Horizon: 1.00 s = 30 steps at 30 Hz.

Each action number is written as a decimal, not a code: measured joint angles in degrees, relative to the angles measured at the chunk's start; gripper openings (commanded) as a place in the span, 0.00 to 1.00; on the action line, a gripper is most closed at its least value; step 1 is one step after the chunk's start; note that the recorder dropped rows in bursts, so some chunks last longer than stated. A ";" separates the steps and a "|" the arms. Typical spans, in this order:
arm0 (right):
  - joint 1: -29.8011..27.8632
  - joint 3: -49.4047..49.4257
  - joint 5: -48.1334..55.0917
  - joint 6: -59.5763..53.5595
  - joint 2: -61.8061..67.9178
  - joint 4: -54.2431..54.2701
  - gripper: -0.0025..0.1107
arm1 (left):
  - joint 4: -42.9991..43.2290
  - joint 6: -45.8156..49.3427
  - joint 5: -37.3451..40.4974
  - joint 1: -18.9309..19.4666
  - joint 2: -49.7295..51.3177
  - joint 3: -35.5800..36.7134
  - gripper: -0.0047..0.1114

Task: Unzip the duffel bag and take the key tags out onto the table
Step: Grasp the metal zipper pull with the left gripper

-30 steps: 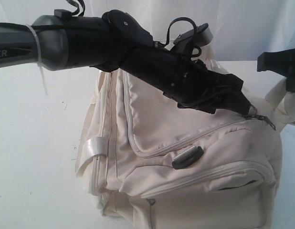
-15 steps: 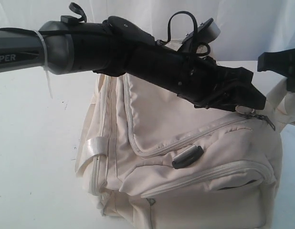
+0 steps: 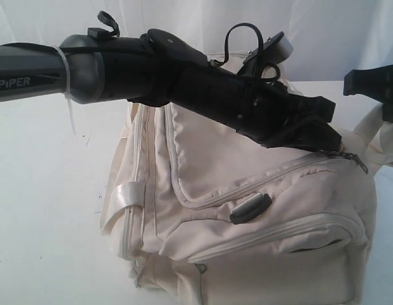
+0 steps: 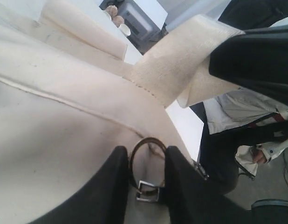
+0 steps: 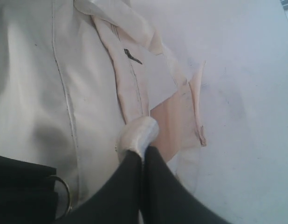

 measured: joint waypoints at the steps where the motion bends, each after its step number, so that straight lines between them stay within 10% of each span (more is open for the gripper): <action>1: 0.00 0.00 0.00 0.00 0.00 0.00 0.02 | 0.00 0.15 0.00 0.00 0.00 0.00 0.18; 4: 0.00 0.00 0.00 0.00 0.00 0.00 0.02 | 0.00 0.83 0.00 0.00 0.00 0.00 0.04; 30: 0.00 0.21 0.00 0.00 -0.22 -1.15 0.02 | 9.97 3.57 10.84 0.00 -6.68 0.00 0.04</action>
